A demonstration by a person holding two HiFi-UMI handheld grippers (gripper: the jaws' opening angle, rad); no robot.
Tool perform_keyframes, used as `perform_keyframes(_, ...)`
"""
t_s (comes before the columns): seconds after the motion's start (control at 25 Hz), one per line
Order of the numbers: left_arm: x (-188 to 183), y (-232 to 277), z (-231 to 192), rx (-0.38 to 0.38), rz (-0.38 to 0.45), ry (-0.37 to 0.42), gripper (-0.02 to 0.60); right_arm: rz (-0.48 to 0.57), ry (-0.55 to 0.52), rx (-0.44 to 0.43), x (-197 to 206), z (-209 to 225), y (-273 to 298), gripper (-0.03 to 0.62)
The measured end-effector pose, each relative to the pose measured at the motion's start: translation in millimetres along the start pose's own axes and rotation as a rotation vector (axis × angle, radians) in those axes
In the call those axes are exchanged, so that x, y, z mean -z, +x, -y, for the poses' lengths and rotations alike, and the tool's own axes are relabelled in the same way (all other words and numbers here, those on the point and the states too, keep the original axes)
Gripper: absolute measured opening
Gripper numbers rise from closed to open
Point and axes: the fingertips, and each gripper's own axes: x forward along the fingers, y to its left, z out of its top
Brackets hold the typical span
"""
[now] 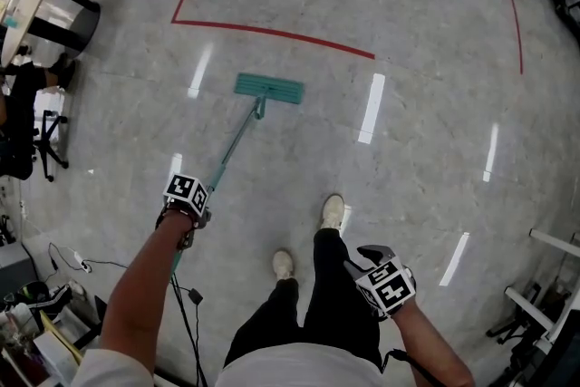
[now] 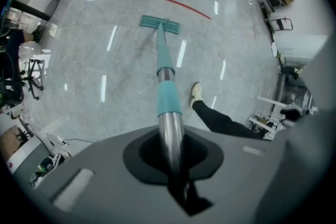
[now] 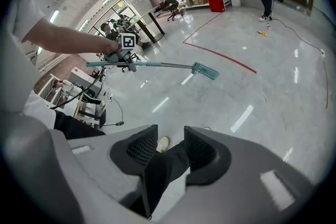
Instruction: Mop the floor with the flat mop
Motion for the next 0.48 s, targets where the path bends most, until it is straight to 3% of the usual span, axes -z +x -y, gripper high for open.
perform_keyframes(0.48,-82.3,-30.6,4.3,-0.029,0.01,0.008,0.043,-0.012,0.02,0.002,-2.0,33.3,-8.5,0.16)
